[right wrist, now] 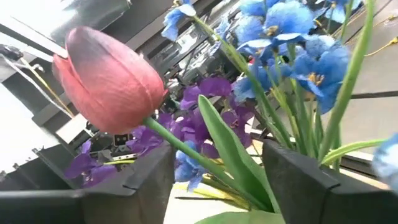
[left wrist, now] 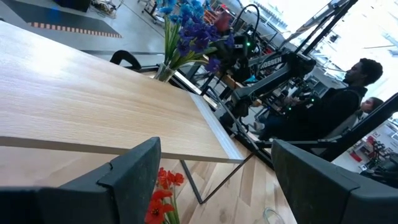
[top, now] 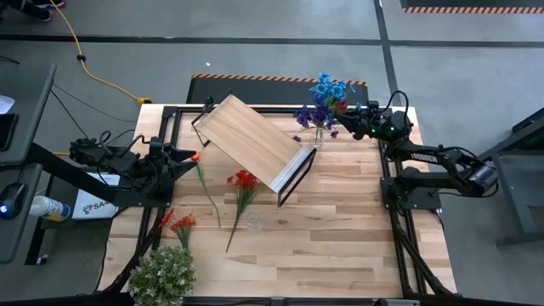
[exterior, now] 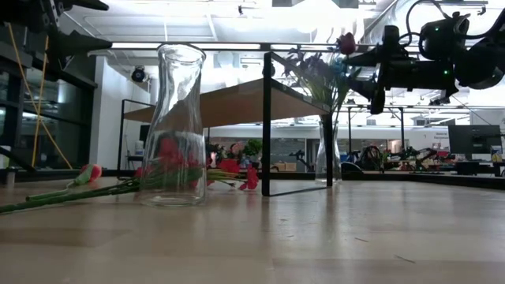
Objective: Pick and place flowers into a vace then onto a shelf
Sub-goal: Put the dark red flower into the top transparent flower vase, then put the orange flower into the bottom transparent flower vase
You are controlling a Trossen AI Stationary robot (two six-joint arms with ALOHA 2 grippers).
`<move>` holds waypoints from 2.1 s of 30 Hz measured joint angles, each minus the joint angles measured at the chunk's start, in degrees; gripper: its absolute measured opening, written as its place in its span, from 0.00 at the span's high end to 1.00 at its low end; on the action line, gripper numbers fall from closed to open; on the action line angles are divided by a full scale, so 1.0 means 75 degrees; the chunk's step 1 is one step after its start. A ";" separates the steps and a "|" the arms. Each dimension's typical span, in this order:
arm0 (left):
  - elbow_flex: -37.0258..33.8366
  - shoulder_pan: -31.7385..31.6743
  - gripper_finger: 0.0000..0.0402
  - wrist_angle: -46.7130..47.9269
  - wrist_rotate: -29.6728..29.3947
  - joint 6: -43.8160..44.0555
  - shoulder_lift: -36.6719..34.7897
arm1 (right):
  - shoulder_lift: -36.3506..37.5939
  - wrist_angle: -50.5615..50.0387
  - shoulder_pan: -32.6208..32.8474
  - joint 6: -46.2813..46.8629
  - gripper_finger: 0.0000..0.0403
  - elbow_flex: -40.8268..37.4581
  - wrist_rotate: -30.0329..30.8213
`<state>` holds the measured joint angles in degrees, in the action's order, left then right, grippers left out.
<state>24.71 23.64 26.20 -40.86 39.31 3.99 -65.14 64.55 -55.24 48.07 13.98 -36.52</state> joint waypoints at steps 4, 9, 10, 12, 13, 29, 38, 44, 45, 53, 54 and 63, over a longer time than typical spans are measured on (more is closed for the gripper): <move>-0.0001 0.0000 0.16 0.0000 -0.0003 0.0001 0.0000 | 0.0000 0.0030 0.0000 -0.0024 0.34 0.0000 -0.0427; -0.0001 0.0000 0.16 0.0000 -0.0006 0.0003 0.0002 | 0.0000 0.0529 -0.0003 -0.0205 0.31 0.0000 -0.0805; -0.0001 0.0000 0.16 0.0000 -0.0006 0.0003 0.0001 | 0.0000 0.0664 -0.0006 -0.0241 0.31 0.0000 -0.0807; 0.0000 -0.0001 0.16 0.0000 -0.0010 0.0003 0.0000 | 0.0000 0.0857 -0.0076 -0.0257 0.31 0.0000 -0.0829; 0.0000 0.0000 0.16 0.0000 -0.0011 0.0003 0.0000 | 0.0000 0.0875 -0.0128 -0.0251 0.31 0.0000 -0.0840; -0.0001 0.0000 0.16 0.0003 -0.0015 0.0003 0.0002 | 0.0225 0.0851 -0.1073 0.0388 0.31 0.0000 -0.2077; 0.0000 -0.0001 0.16 -0.0174 -0.0020 0.0004 0.0003 | 0.1382 0.0851 -0.1250 0.1375 0.31 0.0000 -0.3001; 0.0000 0.0000 0.16 -0.0347 -0.0020 -0.0026 0.0003 | 0.2454 0.0861 -0.1233 0.1923 0.31 0.0000 -0.2817; 0.0000 0.0000 0.16 -0.0344 -0.0020 -0.0009 0.0003 | 0.2641 0.0863 -0.1233 0.1984 0.31 0.0001 -0.2706; 0.0000 0.0000 0.16 -0.0716 0.0383 0.0780 0.0006 | 0.3870 0.0866 -0.1233 0.2272 0.31 0.0001 -0.2264; 0.0000 0.0000 0.16 -0.0884 0.0447 0.0898 0.0006 | 0.3972 0.0866 -0.1230 0.2313 0.31 0.0001 -0.2262; 0.0348 0.0000 0.16 -0.2080 0.1035 0.0965 0.0642 | 0.4305 0.0858 -0.1230 0.2397 0.31 0.0000 -0.2177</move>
<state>27.32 23.64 10.60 -33.10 46.55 8.81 -32.85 70.99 -64.47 66.05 13.98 -52.85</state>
